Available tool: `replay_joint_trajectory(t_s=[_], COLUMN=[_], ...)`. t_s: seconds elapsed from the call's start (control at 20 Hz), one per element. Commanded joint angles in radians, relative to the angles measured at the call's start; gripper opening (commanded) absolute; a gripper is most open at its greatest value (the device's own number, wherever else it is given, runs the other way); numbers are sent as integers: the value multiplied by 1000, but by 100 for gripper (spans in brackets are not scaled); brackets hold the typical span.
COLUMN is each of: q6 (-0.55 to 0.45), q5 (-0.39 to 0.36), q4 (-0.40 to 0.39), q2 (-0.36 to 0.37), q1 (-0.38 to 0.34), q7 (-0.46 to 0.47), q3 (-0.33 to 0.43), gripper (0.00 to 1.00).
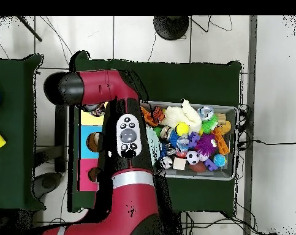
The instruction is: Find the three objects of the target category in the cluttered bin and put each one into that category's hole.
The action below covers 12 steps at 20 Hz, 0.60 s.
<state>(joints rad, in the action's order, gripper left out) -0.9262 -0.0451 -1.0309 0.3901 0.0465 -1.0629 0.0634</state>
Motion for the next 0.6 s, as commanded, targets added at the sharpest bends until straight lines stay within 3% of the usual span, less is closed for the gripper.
replay_joint_trajectory(t_s=[0.05,0.6], q6=[-92,-166], q5=[-7,11], q4=[-129,-110], q2=[-33,-43], q1=[-12,0], q7=[-206,-272], q3=[-12,-52], gripper=[0,0])
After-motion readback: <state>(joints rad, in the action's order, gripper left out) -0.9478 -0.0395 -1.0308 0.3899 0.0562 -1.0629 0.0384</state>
